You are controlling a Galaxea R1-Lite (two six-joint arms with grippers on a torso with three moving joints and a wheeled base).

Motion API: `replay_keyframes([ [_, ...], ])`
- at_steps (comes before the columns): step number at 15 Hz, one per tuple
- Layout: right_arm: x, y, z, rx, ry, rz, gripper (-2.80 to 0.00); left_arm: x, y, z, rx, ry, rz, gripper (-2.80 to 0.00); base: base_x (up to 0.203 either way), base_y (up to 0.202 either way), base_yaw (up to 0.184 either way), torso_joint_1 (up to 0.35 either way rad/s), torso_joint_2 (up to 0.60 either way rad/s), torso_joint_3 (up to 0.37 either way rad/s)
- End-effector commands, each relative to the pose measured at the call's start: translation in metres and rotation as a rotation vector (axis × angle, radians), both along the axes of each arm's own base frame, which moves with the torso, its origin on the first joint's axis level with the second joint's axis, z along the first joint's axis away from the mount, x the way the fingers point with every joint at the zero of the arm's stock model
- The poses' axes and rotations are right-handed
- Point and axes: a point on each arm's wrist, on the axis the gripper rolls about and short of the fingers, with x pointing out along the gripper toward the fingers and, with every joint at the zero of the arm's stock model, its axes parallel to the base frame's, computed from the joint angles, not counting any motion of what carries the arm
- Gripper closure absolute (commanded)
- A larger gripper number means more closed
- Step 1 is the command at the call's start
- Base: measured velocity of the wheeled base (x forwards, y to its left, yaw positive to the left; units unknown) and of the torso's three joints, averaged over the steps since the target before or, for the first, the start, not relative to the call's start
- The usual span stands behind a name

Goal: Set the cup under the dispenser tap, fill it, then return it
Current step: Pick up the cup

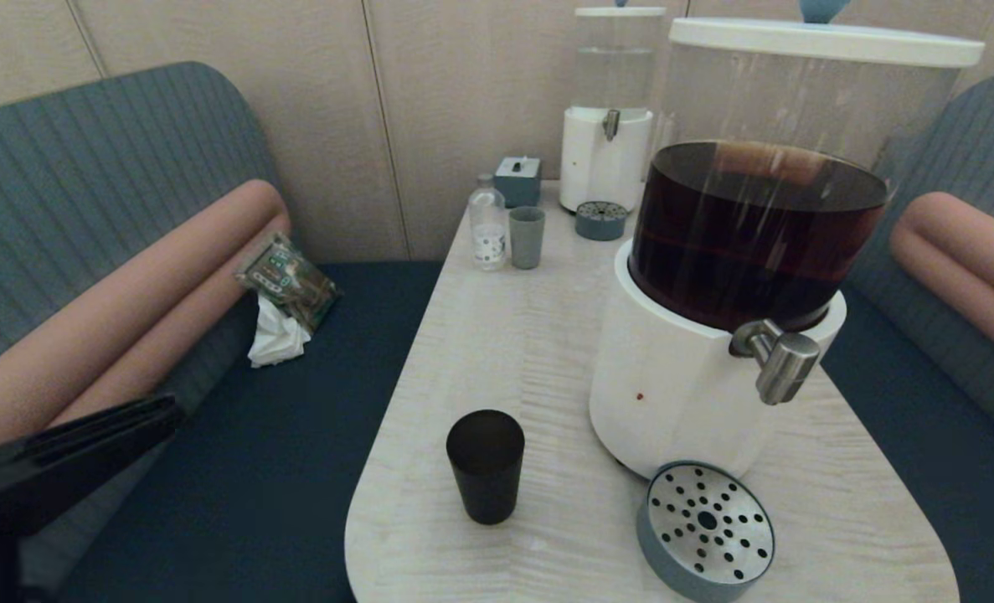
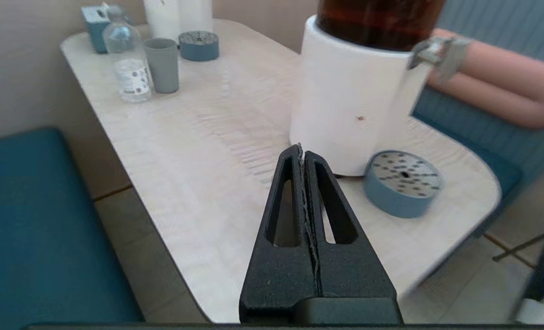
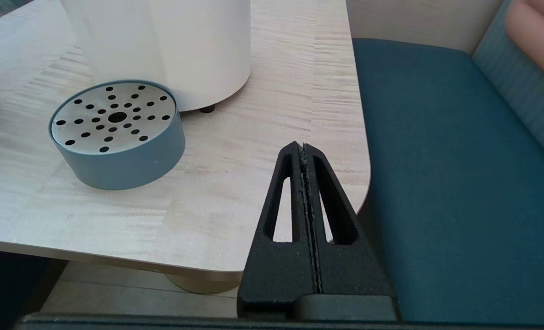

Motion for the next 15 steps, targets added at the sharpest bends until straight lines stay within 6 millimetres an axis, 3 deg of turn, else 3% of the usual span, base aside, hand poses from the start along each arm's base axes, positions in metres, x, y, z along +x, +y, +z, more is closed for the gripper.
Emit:
replay_keyframes([
  [1,0.001,0.000,-0.003,0.000,0.008,0.000,0.00,0.046,-0.003,-0.019,0.011,0.066,-0.011,0.00,0.000,0.000,0.000,0.000,0.00,0.000],
  [5,0.001,0.000,-0.003,0.000,0.008,0.000,0.00,0.077,-0.005,-0.050,0.025,0.037,-0.018,0.00,0.000,0.000,0.000,0.000,0.00,0.000],
  [9,0.001,0.000,-0.003,0.000,0.008,-0.001,0.00,0.093,-0.006,-0.080,0.046,0.083,-0.021,0.00,0.000,0.000,0.000,0.000,0.00,0.000],
  [10,0.001,0.000,-0.003,0.000,0.008,0.000,0.00,0.096,-0.006,-0.088,0.051,0.111,-0.024,-2.80,0.000,0.000,0.000,0.000,0.00,0.000],
  [15,0.001,0.000,-0.003,0.000,0.008,0.000,0.00,0.108,-0.009,-0.114,0.041,0.250,-0.179,-2.80,0.000,0.000,0.000,0.000,0.00,0.000],
])
